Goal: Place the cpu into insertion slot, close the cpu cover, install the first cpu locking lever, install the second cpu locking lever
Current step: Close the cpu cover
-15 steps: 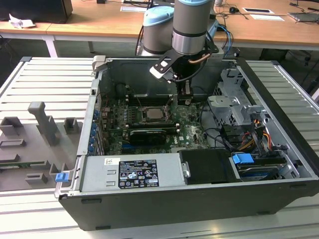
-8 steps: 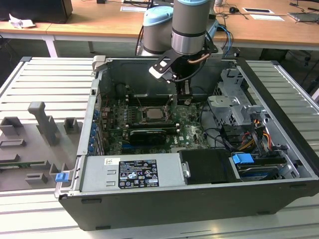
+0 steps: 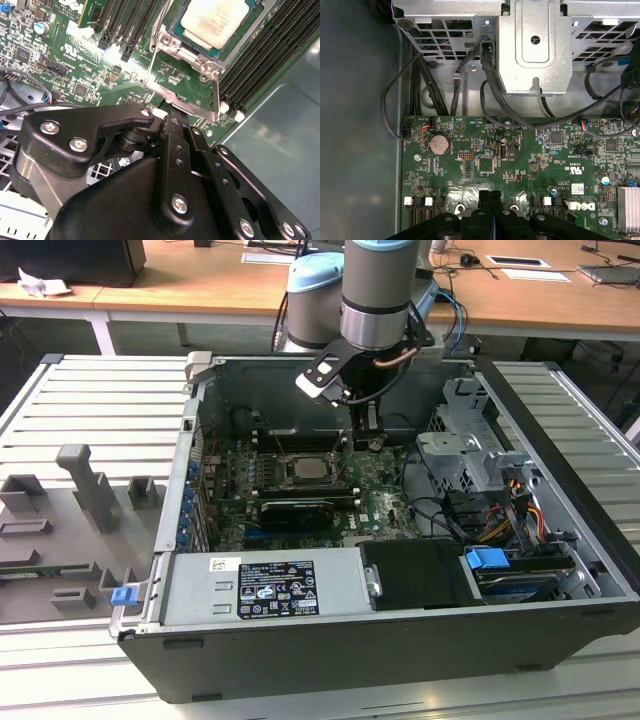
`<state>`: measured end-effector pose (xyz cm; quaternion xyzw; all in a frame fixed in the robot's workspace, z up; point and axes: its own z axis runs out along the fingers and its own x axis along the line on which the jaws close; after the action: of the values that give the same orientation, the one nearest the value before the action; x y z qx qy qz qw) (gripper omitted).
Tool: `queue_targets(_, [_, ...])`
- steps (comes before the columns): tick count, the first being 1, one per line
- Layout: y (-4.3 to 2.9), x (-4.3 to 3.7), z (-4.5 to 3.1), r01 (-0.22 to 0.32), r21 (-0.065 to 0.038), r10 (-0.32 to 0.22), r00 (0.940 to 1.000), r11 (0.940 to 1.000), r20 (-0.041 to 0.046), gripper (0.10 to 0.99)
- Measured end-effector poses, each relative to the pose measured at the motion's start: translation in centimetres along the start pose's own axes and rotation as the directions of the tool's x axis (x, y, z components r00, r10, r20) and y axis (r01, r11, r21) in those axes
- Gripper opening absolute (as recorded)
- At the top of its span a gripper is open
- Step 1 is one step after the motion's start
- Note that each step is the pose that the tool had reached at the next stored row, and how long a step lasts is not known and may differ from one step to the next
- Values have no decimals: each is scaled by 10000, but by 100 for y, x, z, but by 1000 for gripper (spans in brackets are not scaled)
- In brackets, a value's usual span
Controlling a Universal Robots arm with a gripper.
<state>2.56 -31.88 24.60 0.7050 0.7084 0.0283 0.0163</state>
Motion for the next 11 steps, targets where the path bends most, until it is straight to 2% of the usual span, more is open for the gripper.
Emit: queue_targets(11, [-36,0,-2,1,0,-1,10000,10000,0,106])
